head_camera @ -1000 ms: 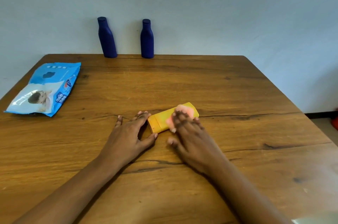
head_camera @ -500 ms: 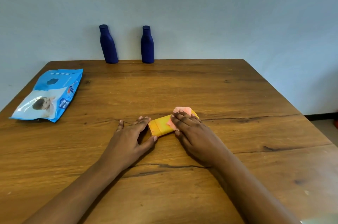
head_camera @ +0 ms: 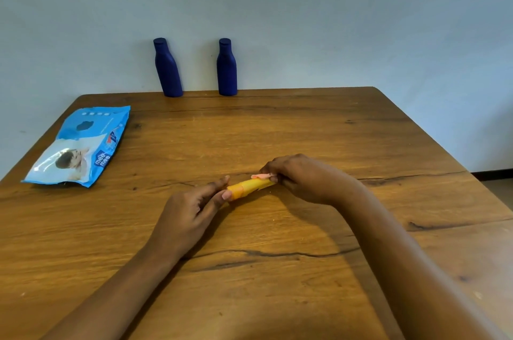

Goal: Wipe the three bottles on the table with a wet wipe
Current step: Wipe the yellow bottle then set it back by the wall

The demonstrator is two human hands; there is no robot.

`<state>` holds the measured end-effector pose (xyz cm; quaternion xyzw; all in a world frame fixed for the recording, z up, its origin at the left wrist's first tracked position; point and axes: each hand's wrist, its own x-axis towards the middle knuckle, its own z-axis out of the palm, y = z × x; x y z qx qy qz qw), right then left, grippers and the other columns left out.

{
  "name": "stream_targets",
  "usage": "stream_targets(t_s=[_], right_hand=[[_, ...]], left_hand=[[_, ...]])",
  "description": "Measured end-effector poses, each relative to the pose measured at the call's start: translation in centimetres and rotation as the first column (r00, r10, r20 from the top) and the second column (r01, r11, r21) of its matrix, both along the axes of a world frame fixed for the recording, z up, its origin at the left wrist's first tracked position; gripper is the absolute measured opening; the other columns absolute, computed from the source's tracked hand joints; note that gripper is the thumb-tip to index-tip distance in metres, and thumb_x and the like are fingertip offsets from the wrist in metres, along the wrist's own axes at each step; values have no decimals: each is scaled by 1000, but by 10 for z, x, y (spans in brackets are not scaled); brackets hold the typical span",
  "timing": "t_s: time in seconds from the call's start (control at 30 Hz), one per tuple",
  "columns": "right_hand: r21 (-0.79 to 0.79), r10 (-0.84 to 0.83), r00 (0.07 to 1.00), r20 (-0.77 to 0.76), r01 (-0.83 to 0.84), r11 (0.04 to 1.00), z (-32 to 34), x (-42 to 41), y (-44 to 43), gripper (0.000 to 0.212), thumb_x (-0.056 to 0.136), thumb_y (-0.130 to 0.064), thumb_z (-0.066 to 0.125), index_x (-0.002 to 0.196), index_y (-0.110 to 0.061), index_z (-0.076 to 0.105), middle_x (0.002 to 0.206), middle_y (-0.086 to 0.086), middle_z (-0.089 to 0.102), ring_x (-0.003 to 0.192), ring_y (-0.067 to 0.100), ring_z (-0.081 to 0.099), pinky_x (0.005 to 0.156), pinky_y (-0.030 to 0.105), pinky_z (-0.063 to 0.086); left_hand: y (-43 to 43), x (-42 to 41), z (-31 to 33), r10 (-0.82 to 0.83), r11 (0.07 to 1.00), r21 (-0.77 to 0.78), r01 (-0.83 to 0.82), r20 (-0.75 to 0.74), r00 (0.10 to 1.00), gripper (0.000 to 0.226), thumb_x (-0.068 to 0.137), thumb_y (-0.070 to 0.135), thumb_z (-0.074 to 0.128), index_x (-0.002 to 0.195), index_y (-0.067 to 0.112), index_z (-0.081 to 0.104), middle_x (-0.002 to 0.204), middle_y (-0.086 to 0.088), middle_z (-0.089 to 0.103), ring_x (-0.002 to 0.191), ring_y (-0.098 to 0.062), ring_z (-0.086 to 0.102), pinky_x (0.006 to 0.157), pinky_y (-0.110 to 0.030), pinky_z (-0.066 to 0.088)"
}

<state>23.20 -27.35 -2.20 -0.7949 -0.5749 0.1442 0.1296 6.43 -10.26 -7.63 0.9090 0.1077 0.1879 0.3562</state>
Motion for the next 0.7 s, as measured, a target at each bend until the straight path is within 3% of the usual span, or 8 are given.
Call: stream_targets(t_s=[0.07,0.17,0.23,0.3,0.4,0.5,0.7], right_hand=[[-40,7,1000,-8,-7,999,4,3,6,29,98,-16,43,125,-17,54,118,0,59,107,11,52,94,30,41],[-83,-7,999,-49,3,997,9,5,13,29,98,-17,44,126,-17,53,120,0,59,109,11,52,96,33,42],[-67,-33,999,10,33,997,10,-2,13,30,97,-19,47,126,-19,52,121,-2,58,110,11,51,97,30,42],[23,-73,990,124,70,997,-1,-18,14,35,96,-20,48,131,-21,47,128,-3,54,118,11,48,101,26,38],[187,-148,960,239,104,977,-30,-62,18,46,98,-17,46,142,-18,35,147,2,37,137,16,31,113,35,26],[238,-171,933,317,97,967,-50,-85,22,51,96,-19,48,144,-12,32,149,8,33,140,20,23,111,40,18],[197,-318,929,191,281,939,-43,-66,-1,63,91,-43,6,149,-17,8,157,0,4,142,9,-6,117,35,2]], left_hand=[[-1,-1,2,-11,1000,16,10,67,998,47,81,45,58,122,23,62,114,15,64,101,13,57,80,-5,44],[0,1,3,18,1000,6,-19,131,991,41,80,38,62,116,20,65,108,13,67,98,12,59,78,-5,46],[0,3,3,32,999,0,-33,160,987,37,80,34,63,115,21,65,106,15,67,98,13,58,79,-4,44],[0,4,1,18,1000,19,-22,173,985,34,82,31,66,115,22,64,107,16,66,98,14,58,79,-4,45],[1,5,-3,0,998,64,-12,187,982,33,83,27,67,114,16,67,105,13,67,96,10,61,78,-7,47],[1,5,-4,-10,994,109,-9,174,985,35,84,31,60,114,13,68,102,10,69,92,6,62,76,-7,47],[-1,7,-4,-20,995,103,-1,199,980,32,84,27,67,114,17,67,107,12,68,95,5,63,80,-9,48]])
